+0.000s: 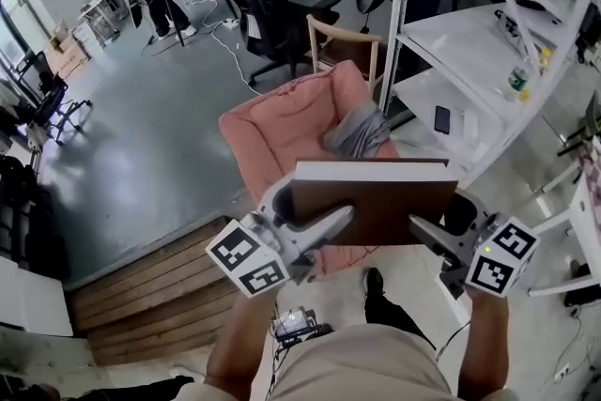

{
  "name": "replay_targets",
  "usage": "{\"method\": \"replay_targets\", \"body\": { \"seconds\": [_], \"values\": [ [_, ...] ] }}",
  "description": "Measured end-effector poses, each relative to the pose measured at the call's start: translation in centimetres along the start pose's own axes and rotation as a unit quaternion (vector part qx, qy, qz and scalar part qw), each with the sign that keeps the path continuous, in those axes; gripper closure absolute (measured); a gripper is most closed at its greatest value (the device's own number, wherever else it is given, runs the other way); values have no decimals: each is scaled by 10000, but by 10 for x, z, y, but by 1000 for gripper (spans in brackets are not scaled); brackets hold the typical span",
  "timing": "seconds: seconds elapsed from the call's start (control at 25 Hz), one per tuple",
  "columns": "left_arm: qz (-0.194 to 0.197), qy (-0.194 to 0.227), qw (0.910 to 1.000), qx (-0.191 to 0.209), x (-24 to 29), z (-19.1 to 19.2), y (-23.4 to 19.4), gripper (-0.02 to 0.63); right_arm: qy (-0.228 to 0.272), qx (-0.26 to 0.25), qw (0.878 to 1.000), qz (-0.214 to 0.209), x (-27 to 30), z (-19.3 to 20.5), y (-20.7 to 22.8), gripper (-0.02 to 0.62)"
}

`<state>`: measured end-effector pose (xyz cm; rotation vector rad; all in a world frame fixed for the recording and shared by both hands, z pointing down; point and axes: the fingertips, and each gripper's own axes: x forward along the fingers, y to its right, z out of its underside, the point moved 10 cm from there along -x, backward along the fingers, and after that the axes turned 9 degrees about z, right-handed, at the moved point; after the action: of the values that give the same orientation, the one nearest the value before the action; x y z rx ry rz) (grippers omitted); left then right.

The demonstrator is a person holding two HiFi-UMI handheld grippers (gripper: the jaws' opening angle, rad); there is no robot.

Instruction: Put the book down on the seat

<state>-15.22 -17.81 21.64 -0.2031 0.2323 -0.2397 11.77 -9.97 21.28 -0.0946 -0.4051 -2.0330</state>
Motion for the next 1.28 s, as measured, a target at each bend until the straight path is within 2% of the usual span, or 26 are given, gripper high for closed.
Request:
{"method": "replay_targets", "body": {
  "seconds": [0.2,0.84,1.04,1.28],
  "values": [
    [-82,-100,9999,-56,30,16,-30,261,-141,134,9998,-31,22,2,43,287],
    [-573,-546,9964,-306,100,89,-122,226,-580,806,9950,70,90,48,154,290],
    [-654,-758,9932,-590,119,123,-157,222,-778,1050,9913,174,114,71,190,291],
    [-770,-970,9868,-1040,136,181,-200,216,-1090,1431,9829,380,141,110,231,293]
  ]
}}
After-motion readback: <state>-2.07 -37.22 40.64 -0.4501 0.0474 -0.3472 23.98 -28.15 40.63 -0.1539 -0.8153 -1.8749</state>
